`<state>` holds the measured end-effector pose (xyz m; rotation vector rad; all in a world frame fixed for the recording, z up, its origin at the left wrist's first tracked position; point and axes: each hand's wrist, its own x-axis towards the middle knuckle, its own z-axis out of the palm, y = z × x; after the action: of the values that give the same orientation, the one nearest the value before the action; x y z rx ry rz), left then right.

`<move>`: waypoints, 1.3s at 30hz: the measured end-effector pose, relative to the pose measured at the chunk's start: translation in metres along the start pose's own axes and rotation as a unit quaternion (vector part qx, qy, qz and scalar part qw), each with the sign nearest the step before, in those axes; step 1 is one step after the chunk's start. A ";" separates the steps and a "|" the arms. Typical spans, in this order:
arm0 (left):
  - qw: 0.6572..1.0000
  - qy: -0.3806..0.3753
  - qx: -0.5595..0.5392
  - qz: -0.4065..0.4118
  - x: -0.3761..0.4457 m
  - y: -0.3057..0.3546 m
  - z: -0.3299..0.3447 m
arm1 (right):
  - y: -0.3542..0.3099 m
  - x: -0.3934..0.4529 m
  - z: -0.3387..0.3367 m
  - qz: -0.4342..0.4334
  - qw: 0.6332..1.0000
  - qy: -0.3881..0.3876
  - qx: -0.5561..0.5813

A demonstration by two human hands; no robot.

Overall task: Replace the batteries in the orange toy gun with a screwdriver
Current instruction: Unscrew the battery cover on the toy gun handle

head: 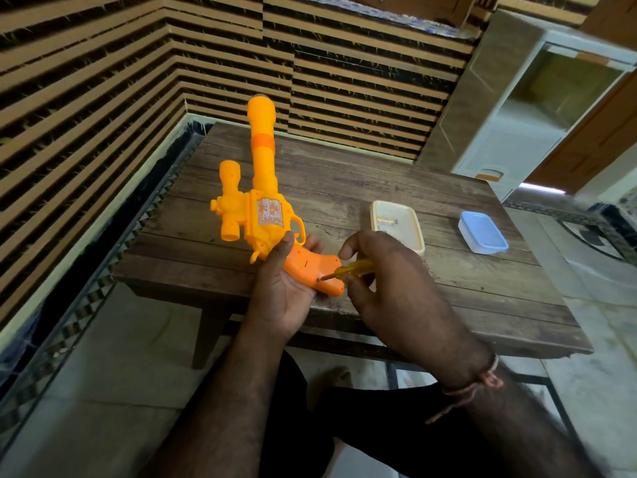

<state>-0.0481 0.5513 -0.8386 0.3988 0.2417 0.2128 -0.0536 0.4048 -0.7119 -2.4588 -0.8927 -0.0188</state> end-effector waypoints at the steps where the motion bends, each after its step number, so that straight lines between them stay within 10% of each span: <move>1: 1.000 -0.005 0.001 0.001 0.000 0.000 -0.001 | -0.001 0.000 0.000 0.002 1.000 -0.006 0.000; 39: 1.000 -0.010 0.001 0.000 0.002 0.002 -0.002 | -0.001 0.011 -0.007 0.004 0.996 -0.064 -0.061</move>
<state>-0.0470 0.5539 -0.8398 0.4029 0.2223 0.2092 -0.0444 0.4081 -0.7033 -2.6001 -0.9621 0.0907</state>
